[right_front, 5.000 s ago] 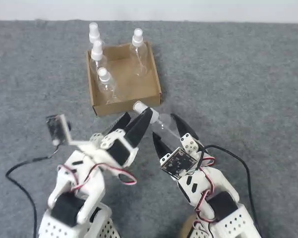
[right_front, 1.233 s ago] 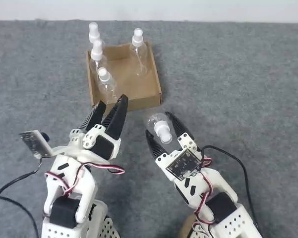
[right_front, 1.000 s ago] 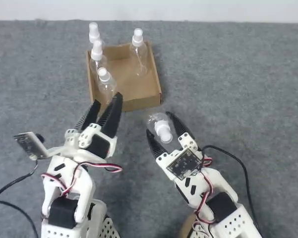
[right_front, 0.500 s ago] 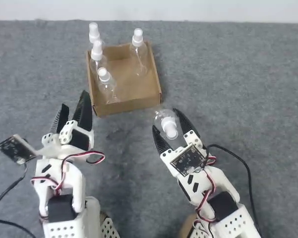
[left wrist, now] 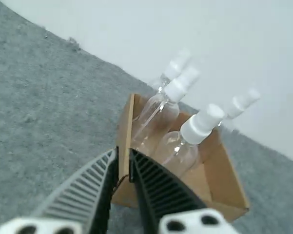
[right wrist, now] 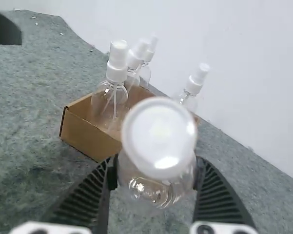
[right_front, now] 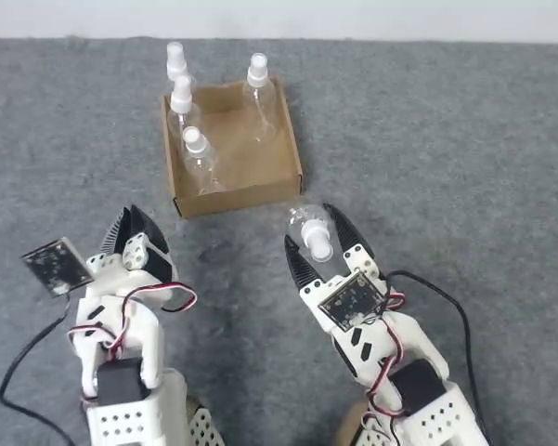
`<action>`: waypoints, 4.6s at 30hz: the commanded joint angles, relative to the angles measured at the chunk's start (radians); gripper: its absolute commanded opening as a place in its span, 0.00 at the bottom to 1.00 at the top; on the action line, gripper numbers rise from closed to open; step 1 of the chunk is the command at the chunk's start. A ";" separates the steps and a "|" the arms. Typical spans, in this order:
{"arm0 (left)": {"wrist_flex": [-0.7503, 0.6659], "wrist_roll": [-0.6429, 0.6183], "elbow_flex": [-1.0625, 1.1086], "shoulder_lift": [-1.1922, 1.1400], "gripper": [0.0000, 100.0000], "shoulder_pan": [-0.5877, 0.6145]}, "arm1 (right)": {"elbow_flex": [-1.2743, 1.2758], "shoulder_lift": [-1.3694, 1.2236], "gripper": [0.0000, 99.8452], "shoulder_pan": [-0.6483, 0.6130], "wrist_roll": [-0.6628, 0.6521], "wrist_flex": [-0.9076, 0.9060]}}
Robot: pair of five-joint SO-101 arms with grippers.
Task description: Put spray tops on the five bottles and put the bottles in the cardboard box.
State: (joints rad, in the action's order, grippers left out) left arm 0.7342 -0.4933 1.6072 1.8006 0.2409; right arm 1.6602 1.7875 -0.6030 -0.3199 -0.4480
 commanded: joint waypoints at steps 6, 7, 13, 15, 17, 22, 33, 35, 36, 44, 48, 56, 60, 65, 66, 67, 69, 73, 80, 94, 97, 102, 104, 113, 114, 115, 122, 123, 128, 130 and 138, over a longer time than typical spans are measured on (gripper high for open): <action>-0.012 0.020 0.031 -0.002 0.01 -0.003 | 0.023 0.027 0.12 -0.008 0.118 -0.039; -0.028 0.020 0.044 -0.002 0.01 -0.003 | 0.023 0.027 0.12 -0.008 0.123 -0.039; -0.048 0.057 0.079 -0.003 0.01 -0.054 | 0.023 0.027 0.12 -0.031 0.130 -0.039; -0.025 0.075 0.079 -0.003 0.01 -0.075 | 0.023 0.027 0.12 -0.042 0.130 -0.039; -0.009 0.083 0.079 -0.003 0.01 -0.083 | 0.023 0.027 0.12 -0.044 0.130 -0.039; 0.037 0.083 0.079 -0.006 0.01 -0.084 | 0.023 0.027 0.12 -0.041 0.129 -0.038; 0.186 0.091 0.079 -0.003 0.01 -0.084 | 0.023 0.027 0.12 -0.039 0.129 -0.038; 0.221 0.135 0.079 -0.003 0.01 -0.084 | 0.023 0.027 0.12 -0.039 0.129 -0.039; 0.241 0.160 0.079 -0.006 0.01 -0.084 | 0.023 0.027 0.12 -0.039 0.129 -0.041; 0.338 0.273 0.079 -0.006 0.01 -0.078 | 0.023 0.027 0.12 -0.039 0.129 -0.041; 0.381 0.350 0.079 -0.005 0.01 -0.075 | 0.023 0.027 0.12 -0.039 0.129 -0.045; 0.496 0.427 0.079 -0.003 0.01 -0.075 | 0.023 0.027 0.12 -0.039 0.129 -0.045; 0.496 0.427 0.079 -0.003 0.01 -0.075 | 0.023 0.027 0.12 -0.039 0.129 -0.045; 0.497 0.427 0.079 -0.003 0.01 -0.077 | 0.023 0.027 0.12 -0.039 0.129 -0.047; 0.497 0.427 0.079 -0.003 0.01 -0.077 | 0.023 0.027 0.12 -0.039 0.129 -0.047; 0.497 0.427 0.079 -0.003 0.01 -0.077 | 0.023 0.027 0.12 -0.039 0.129 -0.047; 0.497 0.427 0.079 -0.003 0.01 -0.077 | 0.023 0.027 0.12 -0.039 0.126 -0.041; 0.497 0.427 0.079 -0.003 0.01 -0.077 | 0.011 0.027 0.12 -0.039 0.120 -0.019; 0.497 0.427 0.079 -0.003 0.01 -0.077 | -0.040 0.024 0.12 -0.038 0.120 -0.007; 0.497 0.427 0.079 -0.003 0.01 -0.077 | -0.295 0.021 0.12 0.035 0.120 -0.248; 0.497 0.427 0.079 -0.003 0.01 -0.077 | -0.328 0.021 0.12 0.036 0.120 -0.272; 0.497 0.427 0.079 -0.003 0.01 -0.077 | -0.382 0.015 0.12 0.036 0.120 -0.295; 0.497 0.427 0.079 -0.003 0.01 -0.077 | -0.404 -0.019 0.12 0.036 0.120 -0.295; 0.497 0.427 0.079 -0.003 0.01 -0.077 | -0.608 -0.343 0.12 0.036 0.127 -0.294; 0.497 0.427 0.079 -0.003 0.01 -0.077 | -0.621 -0.375 0.12 0.036 0.129 -0.291; 0.497 0.427 0.079 -0.003 0.01 -0.077 | -0.634 -0.403 0.12 0.036 0.129 -0.288; 0.497 0.427 0.079 -0.003 0.01 -0.077 | -0.709 -0.576 0.12 0.036 0.129 -0.285; 0.497 0.427 0.079 -0.003 0.01 -0.077 | -0.723 -0.598 0.12 0.036 0.129 -0.286; 0.497 0.427 0.079 -0.003 0.01 -0.077 | -0.773 -0.688 0.12 0.036 0.129 -0.292; 0.497 0.427 0.079 -0.003 0.01 -0.077 | -0.787 -0.713 0.12 0.036 0.129 -0.292; 0.497 0.427 0.079 -0.003 0.01 -0.077 | -0.875 -0.782 0.12 0.038 0.129 -0.292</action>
State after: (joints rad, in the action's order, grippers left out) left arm 1.2236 -0.0790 1.6978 1.8006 0.1611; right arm 0.8838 1.0188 -0.5815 -0.1987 -0.7396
